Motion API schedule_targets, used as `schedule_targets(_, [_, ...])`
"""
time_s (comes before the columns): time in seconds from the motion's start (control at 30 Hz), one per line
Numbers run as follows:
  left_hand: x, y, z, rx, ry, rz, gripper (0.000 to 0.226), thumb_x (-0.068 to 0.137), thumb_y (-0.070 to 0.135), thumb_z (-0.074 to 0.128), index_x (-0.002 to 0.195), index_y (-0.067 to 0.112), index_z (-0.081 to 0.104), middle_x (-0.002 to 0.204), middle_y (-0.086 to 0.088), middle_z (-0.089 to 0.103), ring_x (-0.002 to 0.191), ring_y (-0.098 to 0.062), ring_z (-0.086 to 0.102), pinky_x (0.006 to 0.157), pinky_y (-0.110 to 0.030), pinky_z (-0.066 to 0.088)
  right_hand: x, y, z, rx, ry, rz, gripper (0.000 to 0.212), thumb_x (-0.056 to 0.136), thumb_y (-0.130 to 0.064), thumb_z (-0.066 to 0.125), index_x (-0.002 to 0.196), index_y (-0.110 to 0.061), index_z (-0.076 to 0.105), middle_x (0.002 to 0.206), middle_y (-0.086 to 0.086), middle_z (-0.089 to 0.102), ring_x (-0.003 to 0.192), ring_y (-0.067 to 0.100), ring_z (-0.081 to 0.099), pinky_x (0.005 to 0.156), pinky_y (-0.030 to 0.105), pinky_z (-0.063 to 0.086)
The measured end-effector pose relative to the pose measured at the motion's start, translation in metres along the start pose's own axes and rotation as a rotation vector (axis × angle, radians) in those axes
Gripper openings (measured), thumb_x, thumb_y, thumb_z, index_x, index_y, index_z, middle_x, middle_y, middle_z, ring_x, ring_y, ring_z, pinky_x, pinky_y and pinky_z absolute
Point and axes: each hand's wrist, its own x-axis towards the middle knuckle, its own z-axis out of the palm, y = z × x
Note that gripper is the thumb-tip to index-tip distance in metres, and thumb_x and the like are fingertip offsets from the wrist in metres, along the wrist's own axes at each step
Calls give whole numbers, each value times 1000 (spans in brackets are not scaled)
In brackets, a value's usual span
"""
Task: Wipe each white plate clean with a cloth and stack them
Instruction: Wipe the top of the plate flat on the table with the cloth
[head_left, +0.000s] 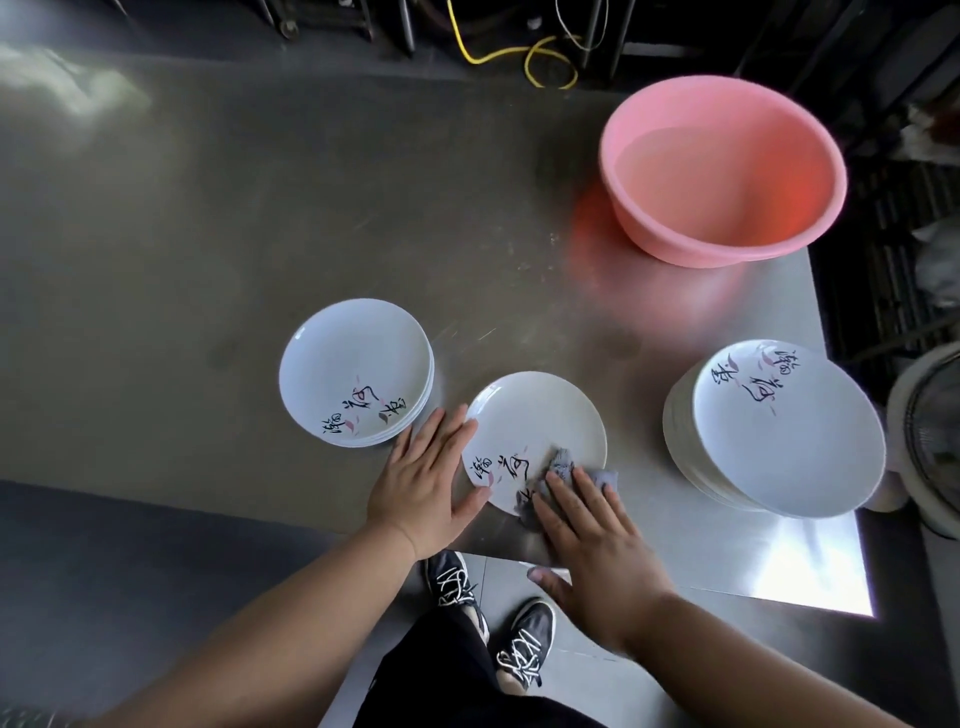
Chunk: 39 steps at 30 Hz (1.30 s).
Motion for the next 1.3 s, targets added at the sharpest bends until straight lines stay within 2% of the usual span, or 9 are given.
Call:
schedule_targets(0.1, [0,1,-1,-21,8,-10,78,99,68,39,164,26,27,176,10,11,162,-18,11,131,-46,9,23,22,-11,-11,34,71,86,95,-73,27,161,-20,42,170,5,32,159,38,19,129,54,20])
schedule_targets(0.27, [-1,2,-3,4,-3,-35,82,99,77,27,164,27,25,177,10,6,163,-16,6,131,-43,7,63,52,-16,35,-25,181,88,94,-77,18,169,-31,5,172,-13,-23,156,33,-30,130,51,0])
schedule_targets(0.37, [-1,0,-5,-1,-18,-31,84,98,79,27,163,27,29,176,10,6,163,-16,5,131,-43,7,40,26,2,67,-21,184,94,93,-78,7,169,-23,0,173,-3,-24,154,34,-34,131,51,-3])
schedule_targets(0.63, [0,2,-4,-43,0,-32,83,95,81,36,157,26,38,176,9,12,162,-20,13,131,-45,13,25,2,7,87,-6,204,97,91,-76,-15,168,-19,-1,176,2,-12,157,39,-24,130,52,-7])
schedule_targets(0.77, [0,3,-4,-58,10,-30,80,96,78,42,155,24,43,176,6,14,162,-22,15,130,-48,18,63,42,-11,171,41,237,88,95,-72,12,169,-25,11,176,-9,-9,159,39,-17,131,52,5])
schedule_targets(0.87, [-2,4,-6,-87,26,-24,78,94,78,44,150,23,46,175,3,17,160,-27,21,129,-50,20,49,22,2,178,54,241,88,96,-71,18,168,-21,13,176,-3,-9,159,41,-17,131,51,1])
schedule_targets(1.03, [-9,12,-15,-103,31,3,77,87,79,50,130,16,61,174,-3,22,158,-33,24,126,-55,25,1,-23,19,262,-40,232,100,89,-85,-7,168,-24,-1,175,-3,-13,157,36,-26,129,47,-7])
schedule_targets(1.17, [-23,23,-14,-89,103,185,42,90,59,62,103,19,65,165,-3,41,157,-26,29,126,-57,21,21,18,-6,305,6,201,88,95,-78,10,168,-28,7,175,-11,-9,160,31,-18,131,49,12])
schedule_targets(1.3, [-30,38,-15,-121,134,219,8,89,29,78,90,25,71,140,6,66,138,-21,56,126,-50,20,45,55,-26,274,57,154,75,103,-67,33,168,-34,12,170,-26,-18,161,23,-17,128,49,21])
